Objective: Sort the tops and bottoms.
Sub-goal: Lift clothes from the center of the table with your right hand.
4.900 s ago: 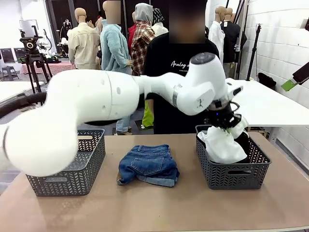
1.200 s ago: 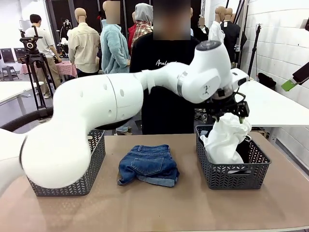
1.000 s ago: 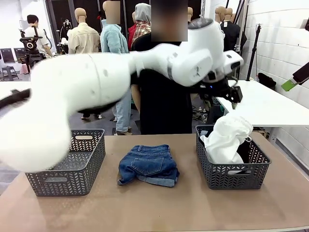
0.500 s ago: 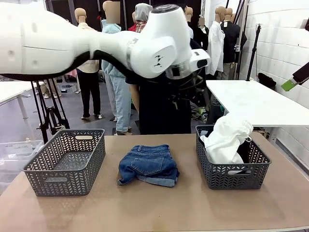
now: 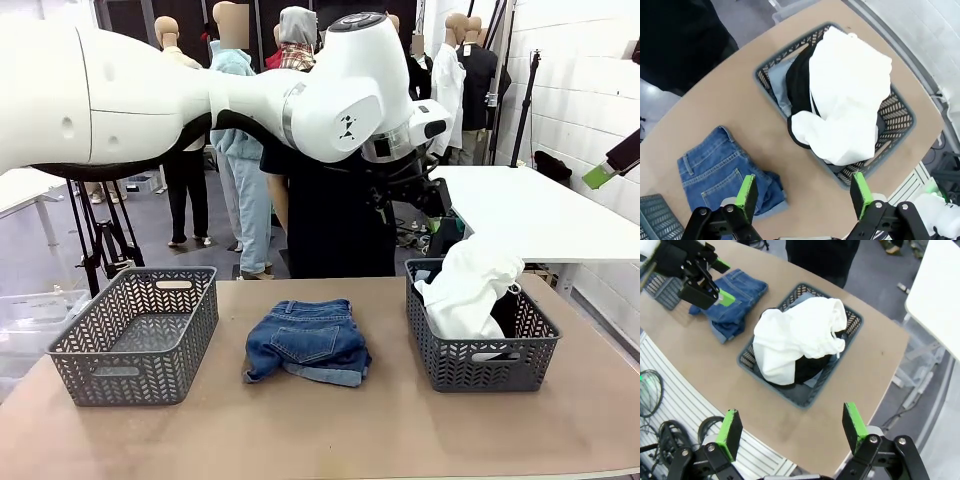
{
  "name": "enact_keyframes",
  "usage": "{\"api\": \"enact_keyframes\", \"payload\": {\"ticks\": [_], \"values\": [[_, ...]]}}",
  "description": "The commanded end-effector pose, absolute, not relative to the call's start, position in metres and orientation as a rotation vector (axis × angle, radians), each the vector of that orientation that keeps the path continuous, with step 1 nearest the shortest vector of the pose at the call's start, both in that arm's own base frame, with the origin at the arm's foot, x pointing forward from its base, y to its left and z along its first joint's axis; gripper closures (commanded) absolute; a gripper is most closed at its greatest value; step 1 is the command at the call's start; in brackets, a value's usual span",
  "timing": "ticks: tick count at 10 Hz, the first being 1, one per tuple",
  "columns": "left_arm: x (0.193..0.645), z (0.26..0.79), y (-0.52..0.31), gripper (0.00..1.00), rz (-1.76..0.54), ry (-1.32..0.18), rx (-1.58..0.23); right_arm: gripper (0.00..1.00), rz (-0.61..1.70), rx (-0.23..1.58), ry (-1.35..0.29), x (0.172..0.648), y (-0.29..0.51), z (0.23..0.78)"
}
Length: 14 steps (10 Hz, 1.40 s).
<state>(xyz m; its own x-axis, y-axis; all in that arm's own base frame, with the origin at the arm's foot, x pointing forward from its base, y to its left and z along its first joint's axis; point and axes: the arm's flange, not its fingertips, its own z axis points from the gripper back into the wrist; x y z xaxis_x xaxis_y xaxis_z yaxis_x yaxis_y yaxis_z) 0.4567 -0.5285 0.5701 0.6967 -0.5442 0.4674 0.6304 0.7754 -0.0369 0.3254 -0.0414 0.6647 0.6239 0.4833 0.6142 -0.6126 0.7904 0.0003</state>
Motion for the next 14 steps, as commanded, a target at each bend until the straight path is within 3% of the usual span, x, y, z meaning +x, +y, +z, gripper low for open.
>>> {"api": "enact_keyframes", "payload": {"ticks": [1,6,10,14], "values": [[0.458,0.568,-0.497,0.04,-0.643,-0.447,-0.242,0.00,0.635,0.212,-0.628,0.325,-0.041,0.664],[0.430,0.618,-0.349,0.04,-0.512,-0.563,-0.189,0.00,0.635,0.212,-0.628,0.325,-0.041,0.664],[0.396,0.636,-0.307,0.04,-0.498,-0.617,-0.194,0.00,0.635,0.212,-0.628,0.325,-0.041,0.664],[0.378,0.643,-0.299,0.04,-0.503,-0.559,-0.163,0.00,0.635,0.212,-0.628,0.325,-0.041,0.664]]}}
